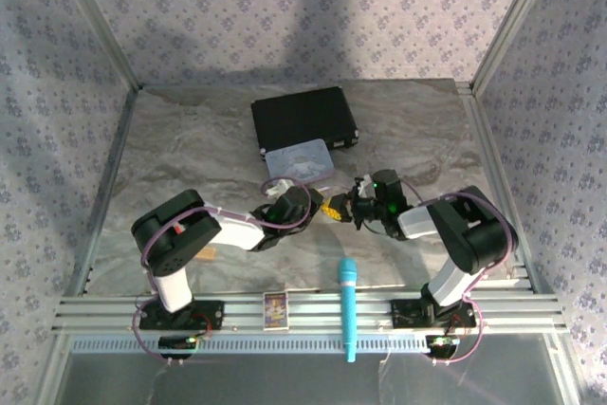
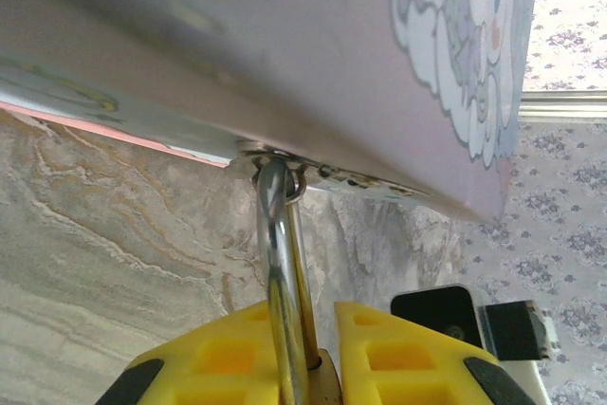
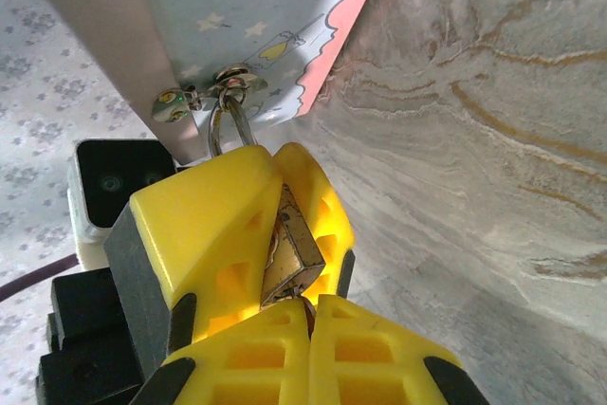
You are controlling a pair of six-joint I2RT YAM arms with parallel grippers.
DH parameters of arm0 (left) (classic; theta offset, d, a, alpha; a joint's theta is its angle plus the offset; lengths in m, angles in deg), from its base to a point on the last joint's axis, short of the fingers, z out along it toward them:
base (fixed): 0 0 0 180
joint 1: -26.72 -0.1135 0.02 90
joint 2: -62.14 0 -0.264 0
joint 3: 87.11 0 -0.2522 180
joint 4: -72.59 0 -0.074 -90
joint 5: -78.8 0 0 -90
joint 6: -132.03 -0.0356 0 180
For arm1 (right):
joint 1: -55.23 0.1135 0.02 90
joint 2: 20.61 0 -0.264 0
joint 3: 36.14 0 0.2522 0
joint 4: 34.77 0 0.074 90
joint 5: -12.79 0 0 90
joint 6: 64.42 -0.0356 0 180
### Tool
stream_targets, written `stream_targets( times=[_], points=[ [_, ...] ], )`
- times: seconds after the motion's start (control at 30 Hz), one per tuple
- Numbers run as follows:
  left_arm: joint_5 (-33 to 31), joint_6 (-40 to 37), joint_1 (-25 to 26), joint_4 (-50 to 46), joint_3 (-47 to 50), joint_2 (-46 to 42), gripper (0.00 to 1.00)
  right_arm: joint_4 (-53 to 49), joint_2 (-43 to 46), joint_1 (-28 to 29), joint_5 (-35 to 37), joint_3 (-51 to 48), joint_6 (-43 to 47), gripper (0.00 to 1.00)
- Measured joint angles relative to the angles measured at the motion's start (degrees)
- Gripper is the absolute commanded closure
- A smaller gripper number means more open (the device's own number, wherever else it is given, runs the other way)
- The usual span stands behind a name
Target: Unlock the padlock with the key
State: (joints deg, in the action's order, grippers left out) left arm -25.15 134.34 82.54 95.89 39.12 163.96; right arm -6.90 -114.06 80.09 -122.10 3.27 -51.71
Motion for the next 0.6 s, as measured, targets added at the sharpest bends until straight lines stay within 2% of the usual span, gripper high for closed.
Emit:
stream_targets(
  times=[0.13, 0.3, 0.47, 0.6],
  points=[
    [0.0, 0.4, 0.0, -0.1, -0.2, 0.0, 1.0, -7.1, 2.3, 0.5, 1.9, 1.8, 3.3, 1.0],
    [0.0, 0.0, -0.1, -0.5, -0.2, 0.0, 1.0, -4.4, 0.2, 0.3, 0.6, 1.7, 1.3, 0.99],
    [-0.1, -0.9, -0.5, -1.2, -0.2, 0.0, 1.0, 1.7, -3.0, 0.0, -0.9, 1.1, -1.6, 0.82],
    [0.7, -0.7, -0.5, -3.1, -1.1, -0.1, 1.0, -2.3, -1.2, 0.1, 1.3, 1.0, 1.7, 0.74]
  ],
)
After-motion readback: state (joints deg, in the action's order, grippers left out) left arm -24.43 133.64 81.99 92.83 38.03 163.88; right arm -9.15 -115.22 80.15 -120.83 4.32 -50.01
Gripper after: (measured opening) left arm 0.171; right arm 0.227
